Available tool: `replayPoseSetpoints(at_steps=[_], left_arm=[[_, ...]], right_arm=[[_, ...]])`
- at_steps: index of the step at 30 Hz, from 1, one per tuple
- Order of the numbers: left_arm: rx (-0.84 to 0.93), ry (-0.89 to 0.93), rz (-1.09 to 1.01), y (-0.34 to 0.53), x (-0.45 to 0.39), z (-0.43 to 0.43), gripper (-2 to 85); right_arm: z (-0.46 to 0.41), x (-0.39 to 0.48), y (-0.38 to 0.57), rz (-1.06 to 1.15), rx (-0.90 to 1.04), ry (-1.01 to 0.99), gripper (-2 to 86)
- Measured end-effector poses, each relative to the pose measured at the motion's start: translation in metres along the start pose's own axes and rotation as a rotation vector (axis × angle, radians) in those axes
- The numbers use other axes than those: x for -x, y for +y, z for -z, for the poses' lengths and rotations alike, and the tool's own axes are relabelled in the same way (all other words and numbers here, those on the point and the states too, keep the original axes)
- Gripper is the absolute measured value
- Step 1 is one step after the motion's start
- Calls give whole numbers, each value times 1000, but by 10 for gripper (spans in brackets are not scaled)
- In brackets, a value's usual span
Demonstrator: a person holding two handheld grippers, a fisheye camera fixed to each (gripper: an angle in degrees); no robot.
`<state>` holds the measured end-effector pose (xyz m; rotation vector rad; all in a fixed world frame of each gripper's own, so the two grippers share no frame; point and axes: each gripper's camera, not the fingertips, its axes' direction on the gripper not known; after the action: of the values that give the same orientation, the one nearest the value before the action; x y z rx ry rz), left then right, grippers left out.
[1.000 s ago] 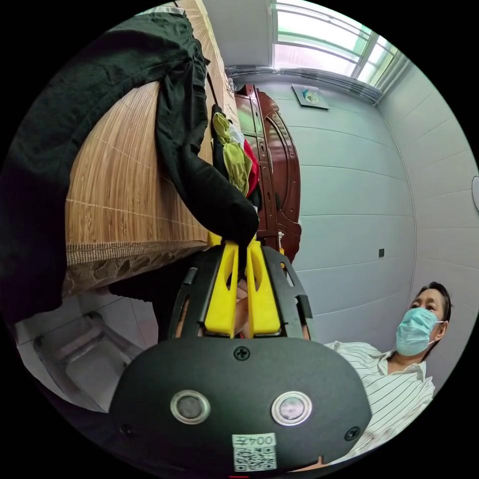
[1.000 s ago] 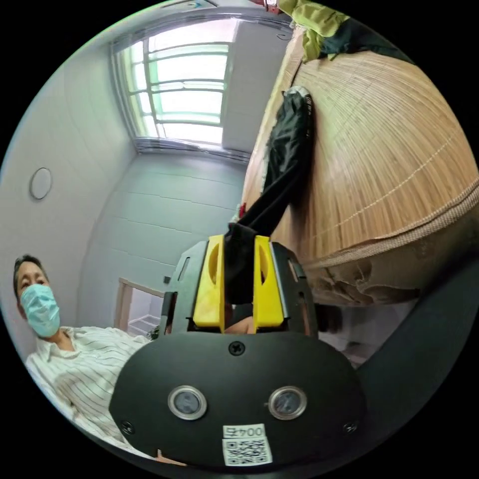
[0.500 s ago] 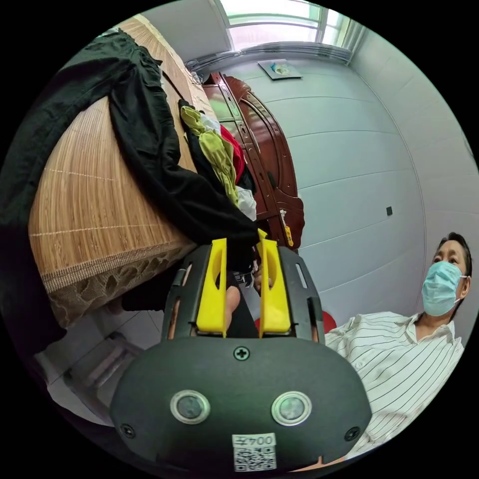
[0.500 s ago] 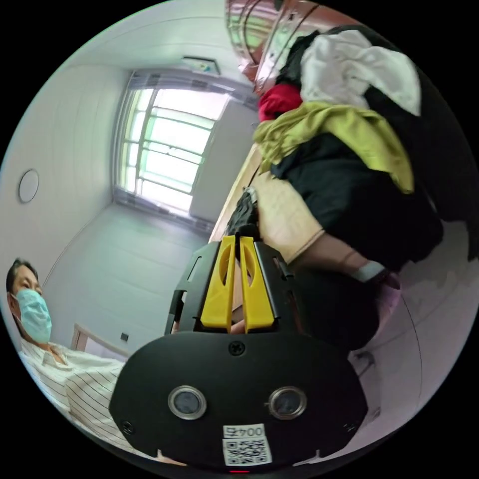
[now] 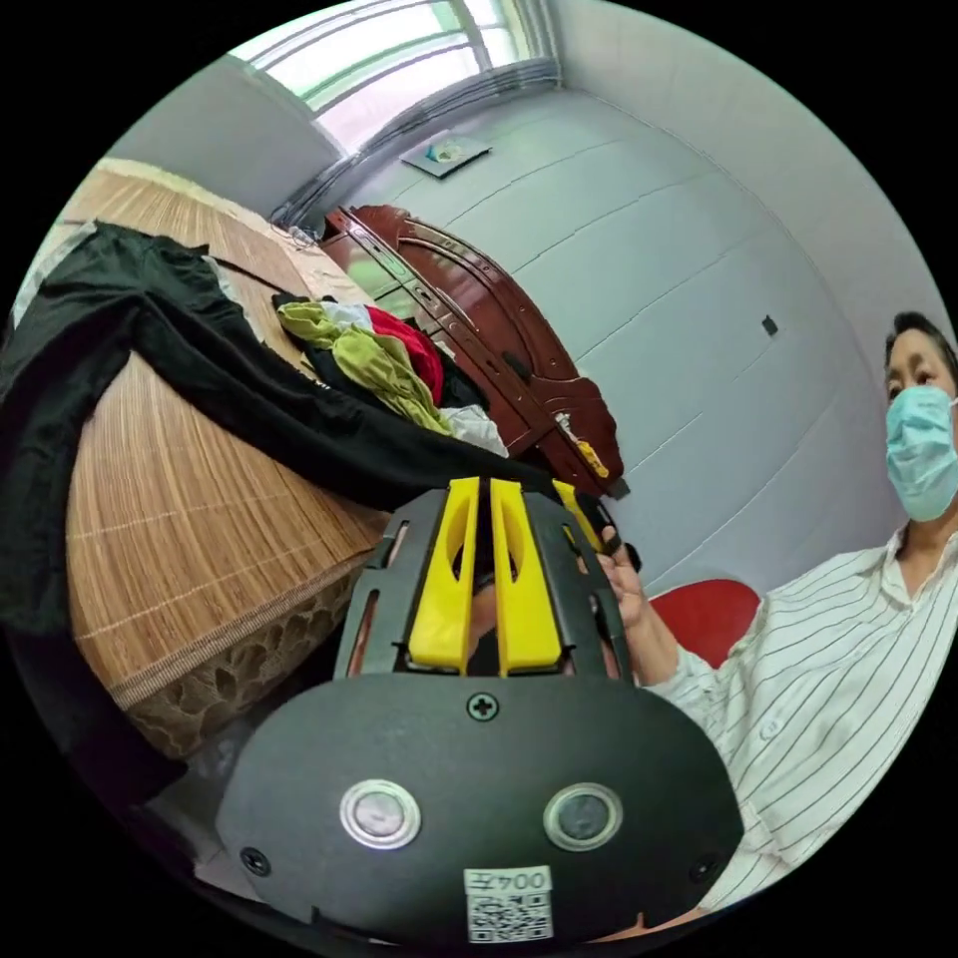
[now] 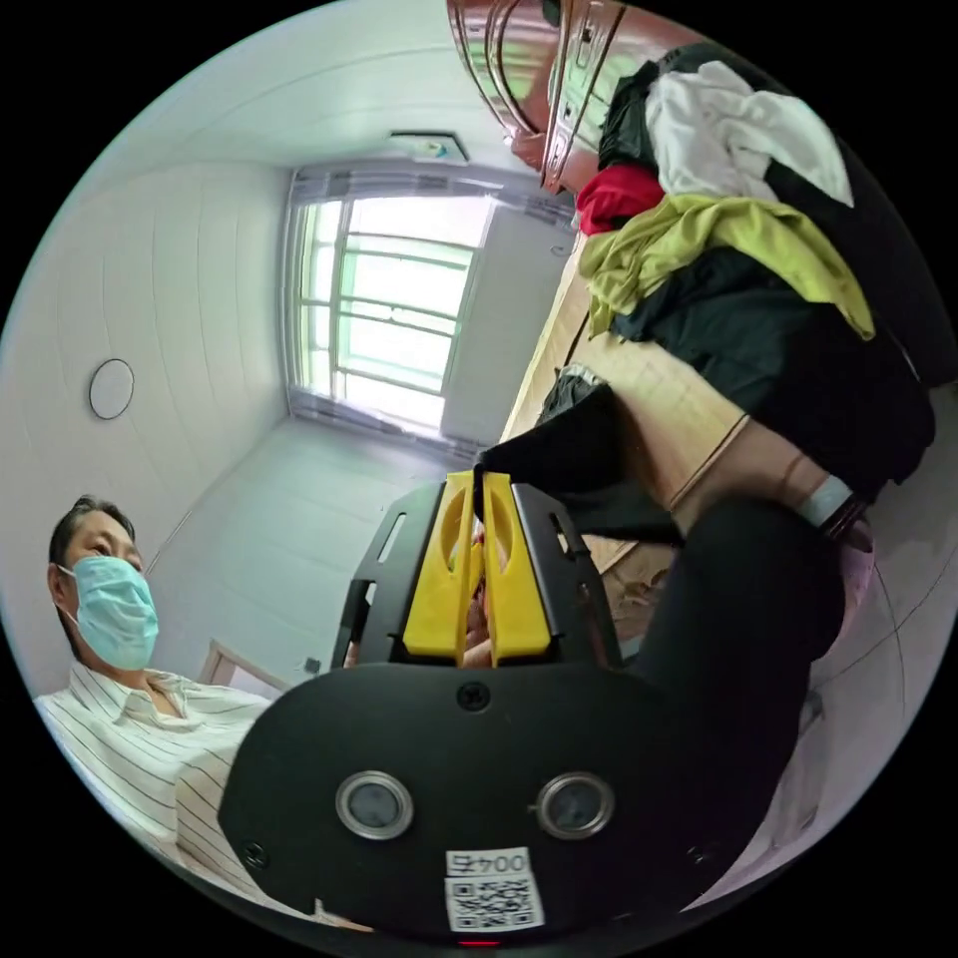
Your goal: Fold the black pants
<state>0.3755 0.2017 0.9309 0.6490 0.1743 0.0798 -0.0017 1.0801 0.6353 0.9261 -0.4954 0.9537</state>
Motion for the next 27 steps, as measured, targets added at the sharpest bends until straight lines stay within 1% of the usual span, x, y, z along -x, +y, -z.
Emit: replayPoseSetpoints(at_steps=[1, 2, 3, 7, 10, 13, 17, 19, 21, 23, 25, 27], left_arm=[[35, -83, -93, -2, -23, -6, 75], [47, -122, -145, -2, -36, -8, 85], [66, -192, -245, -1, -61, -13, 104], [149, -402, -539, 10, -138, -29, 142], [199, -523, -660, 26, -177, -38, 160], [233, -618, -737, 44, -205, -46, 174], [280, -671, -748, 59, -219, -53, 189], [299, -706, -699, 62, -214, -54, 195], [272, -724, -638, 60, -207, -46, 187], [252, -741, -580, 56, -199, -36, 165], [203, -755, -526, 53, -187, -13, 79], [165, -769, -503, 53, -180, 7, 34]], right_arm=[[-16, 5, 5, -5, 40, -15, 2], [-31, 9, 8, -4, 76, -39, 3], [-38, 11, 9, -2, 93, -40, 3], [-79, 28, 14, 9, 219, 42, 5], [-102, 48, 16, 52, 266, 131, 8], [-124, 66, 17, 106, 310, 236, 9], [-162, 79, 22, 155, 439, 291, 11], [-177, 81, 25, 164, 478, 317, 13], [-190, 82, 28, 174, 498, 335, 14], [-205, 82, 32, 179, 513, 331, 16], [-219, 84, 36, 203, 534, 337, 19], [-230, 87, 39, 229, 538, 327, 24]])
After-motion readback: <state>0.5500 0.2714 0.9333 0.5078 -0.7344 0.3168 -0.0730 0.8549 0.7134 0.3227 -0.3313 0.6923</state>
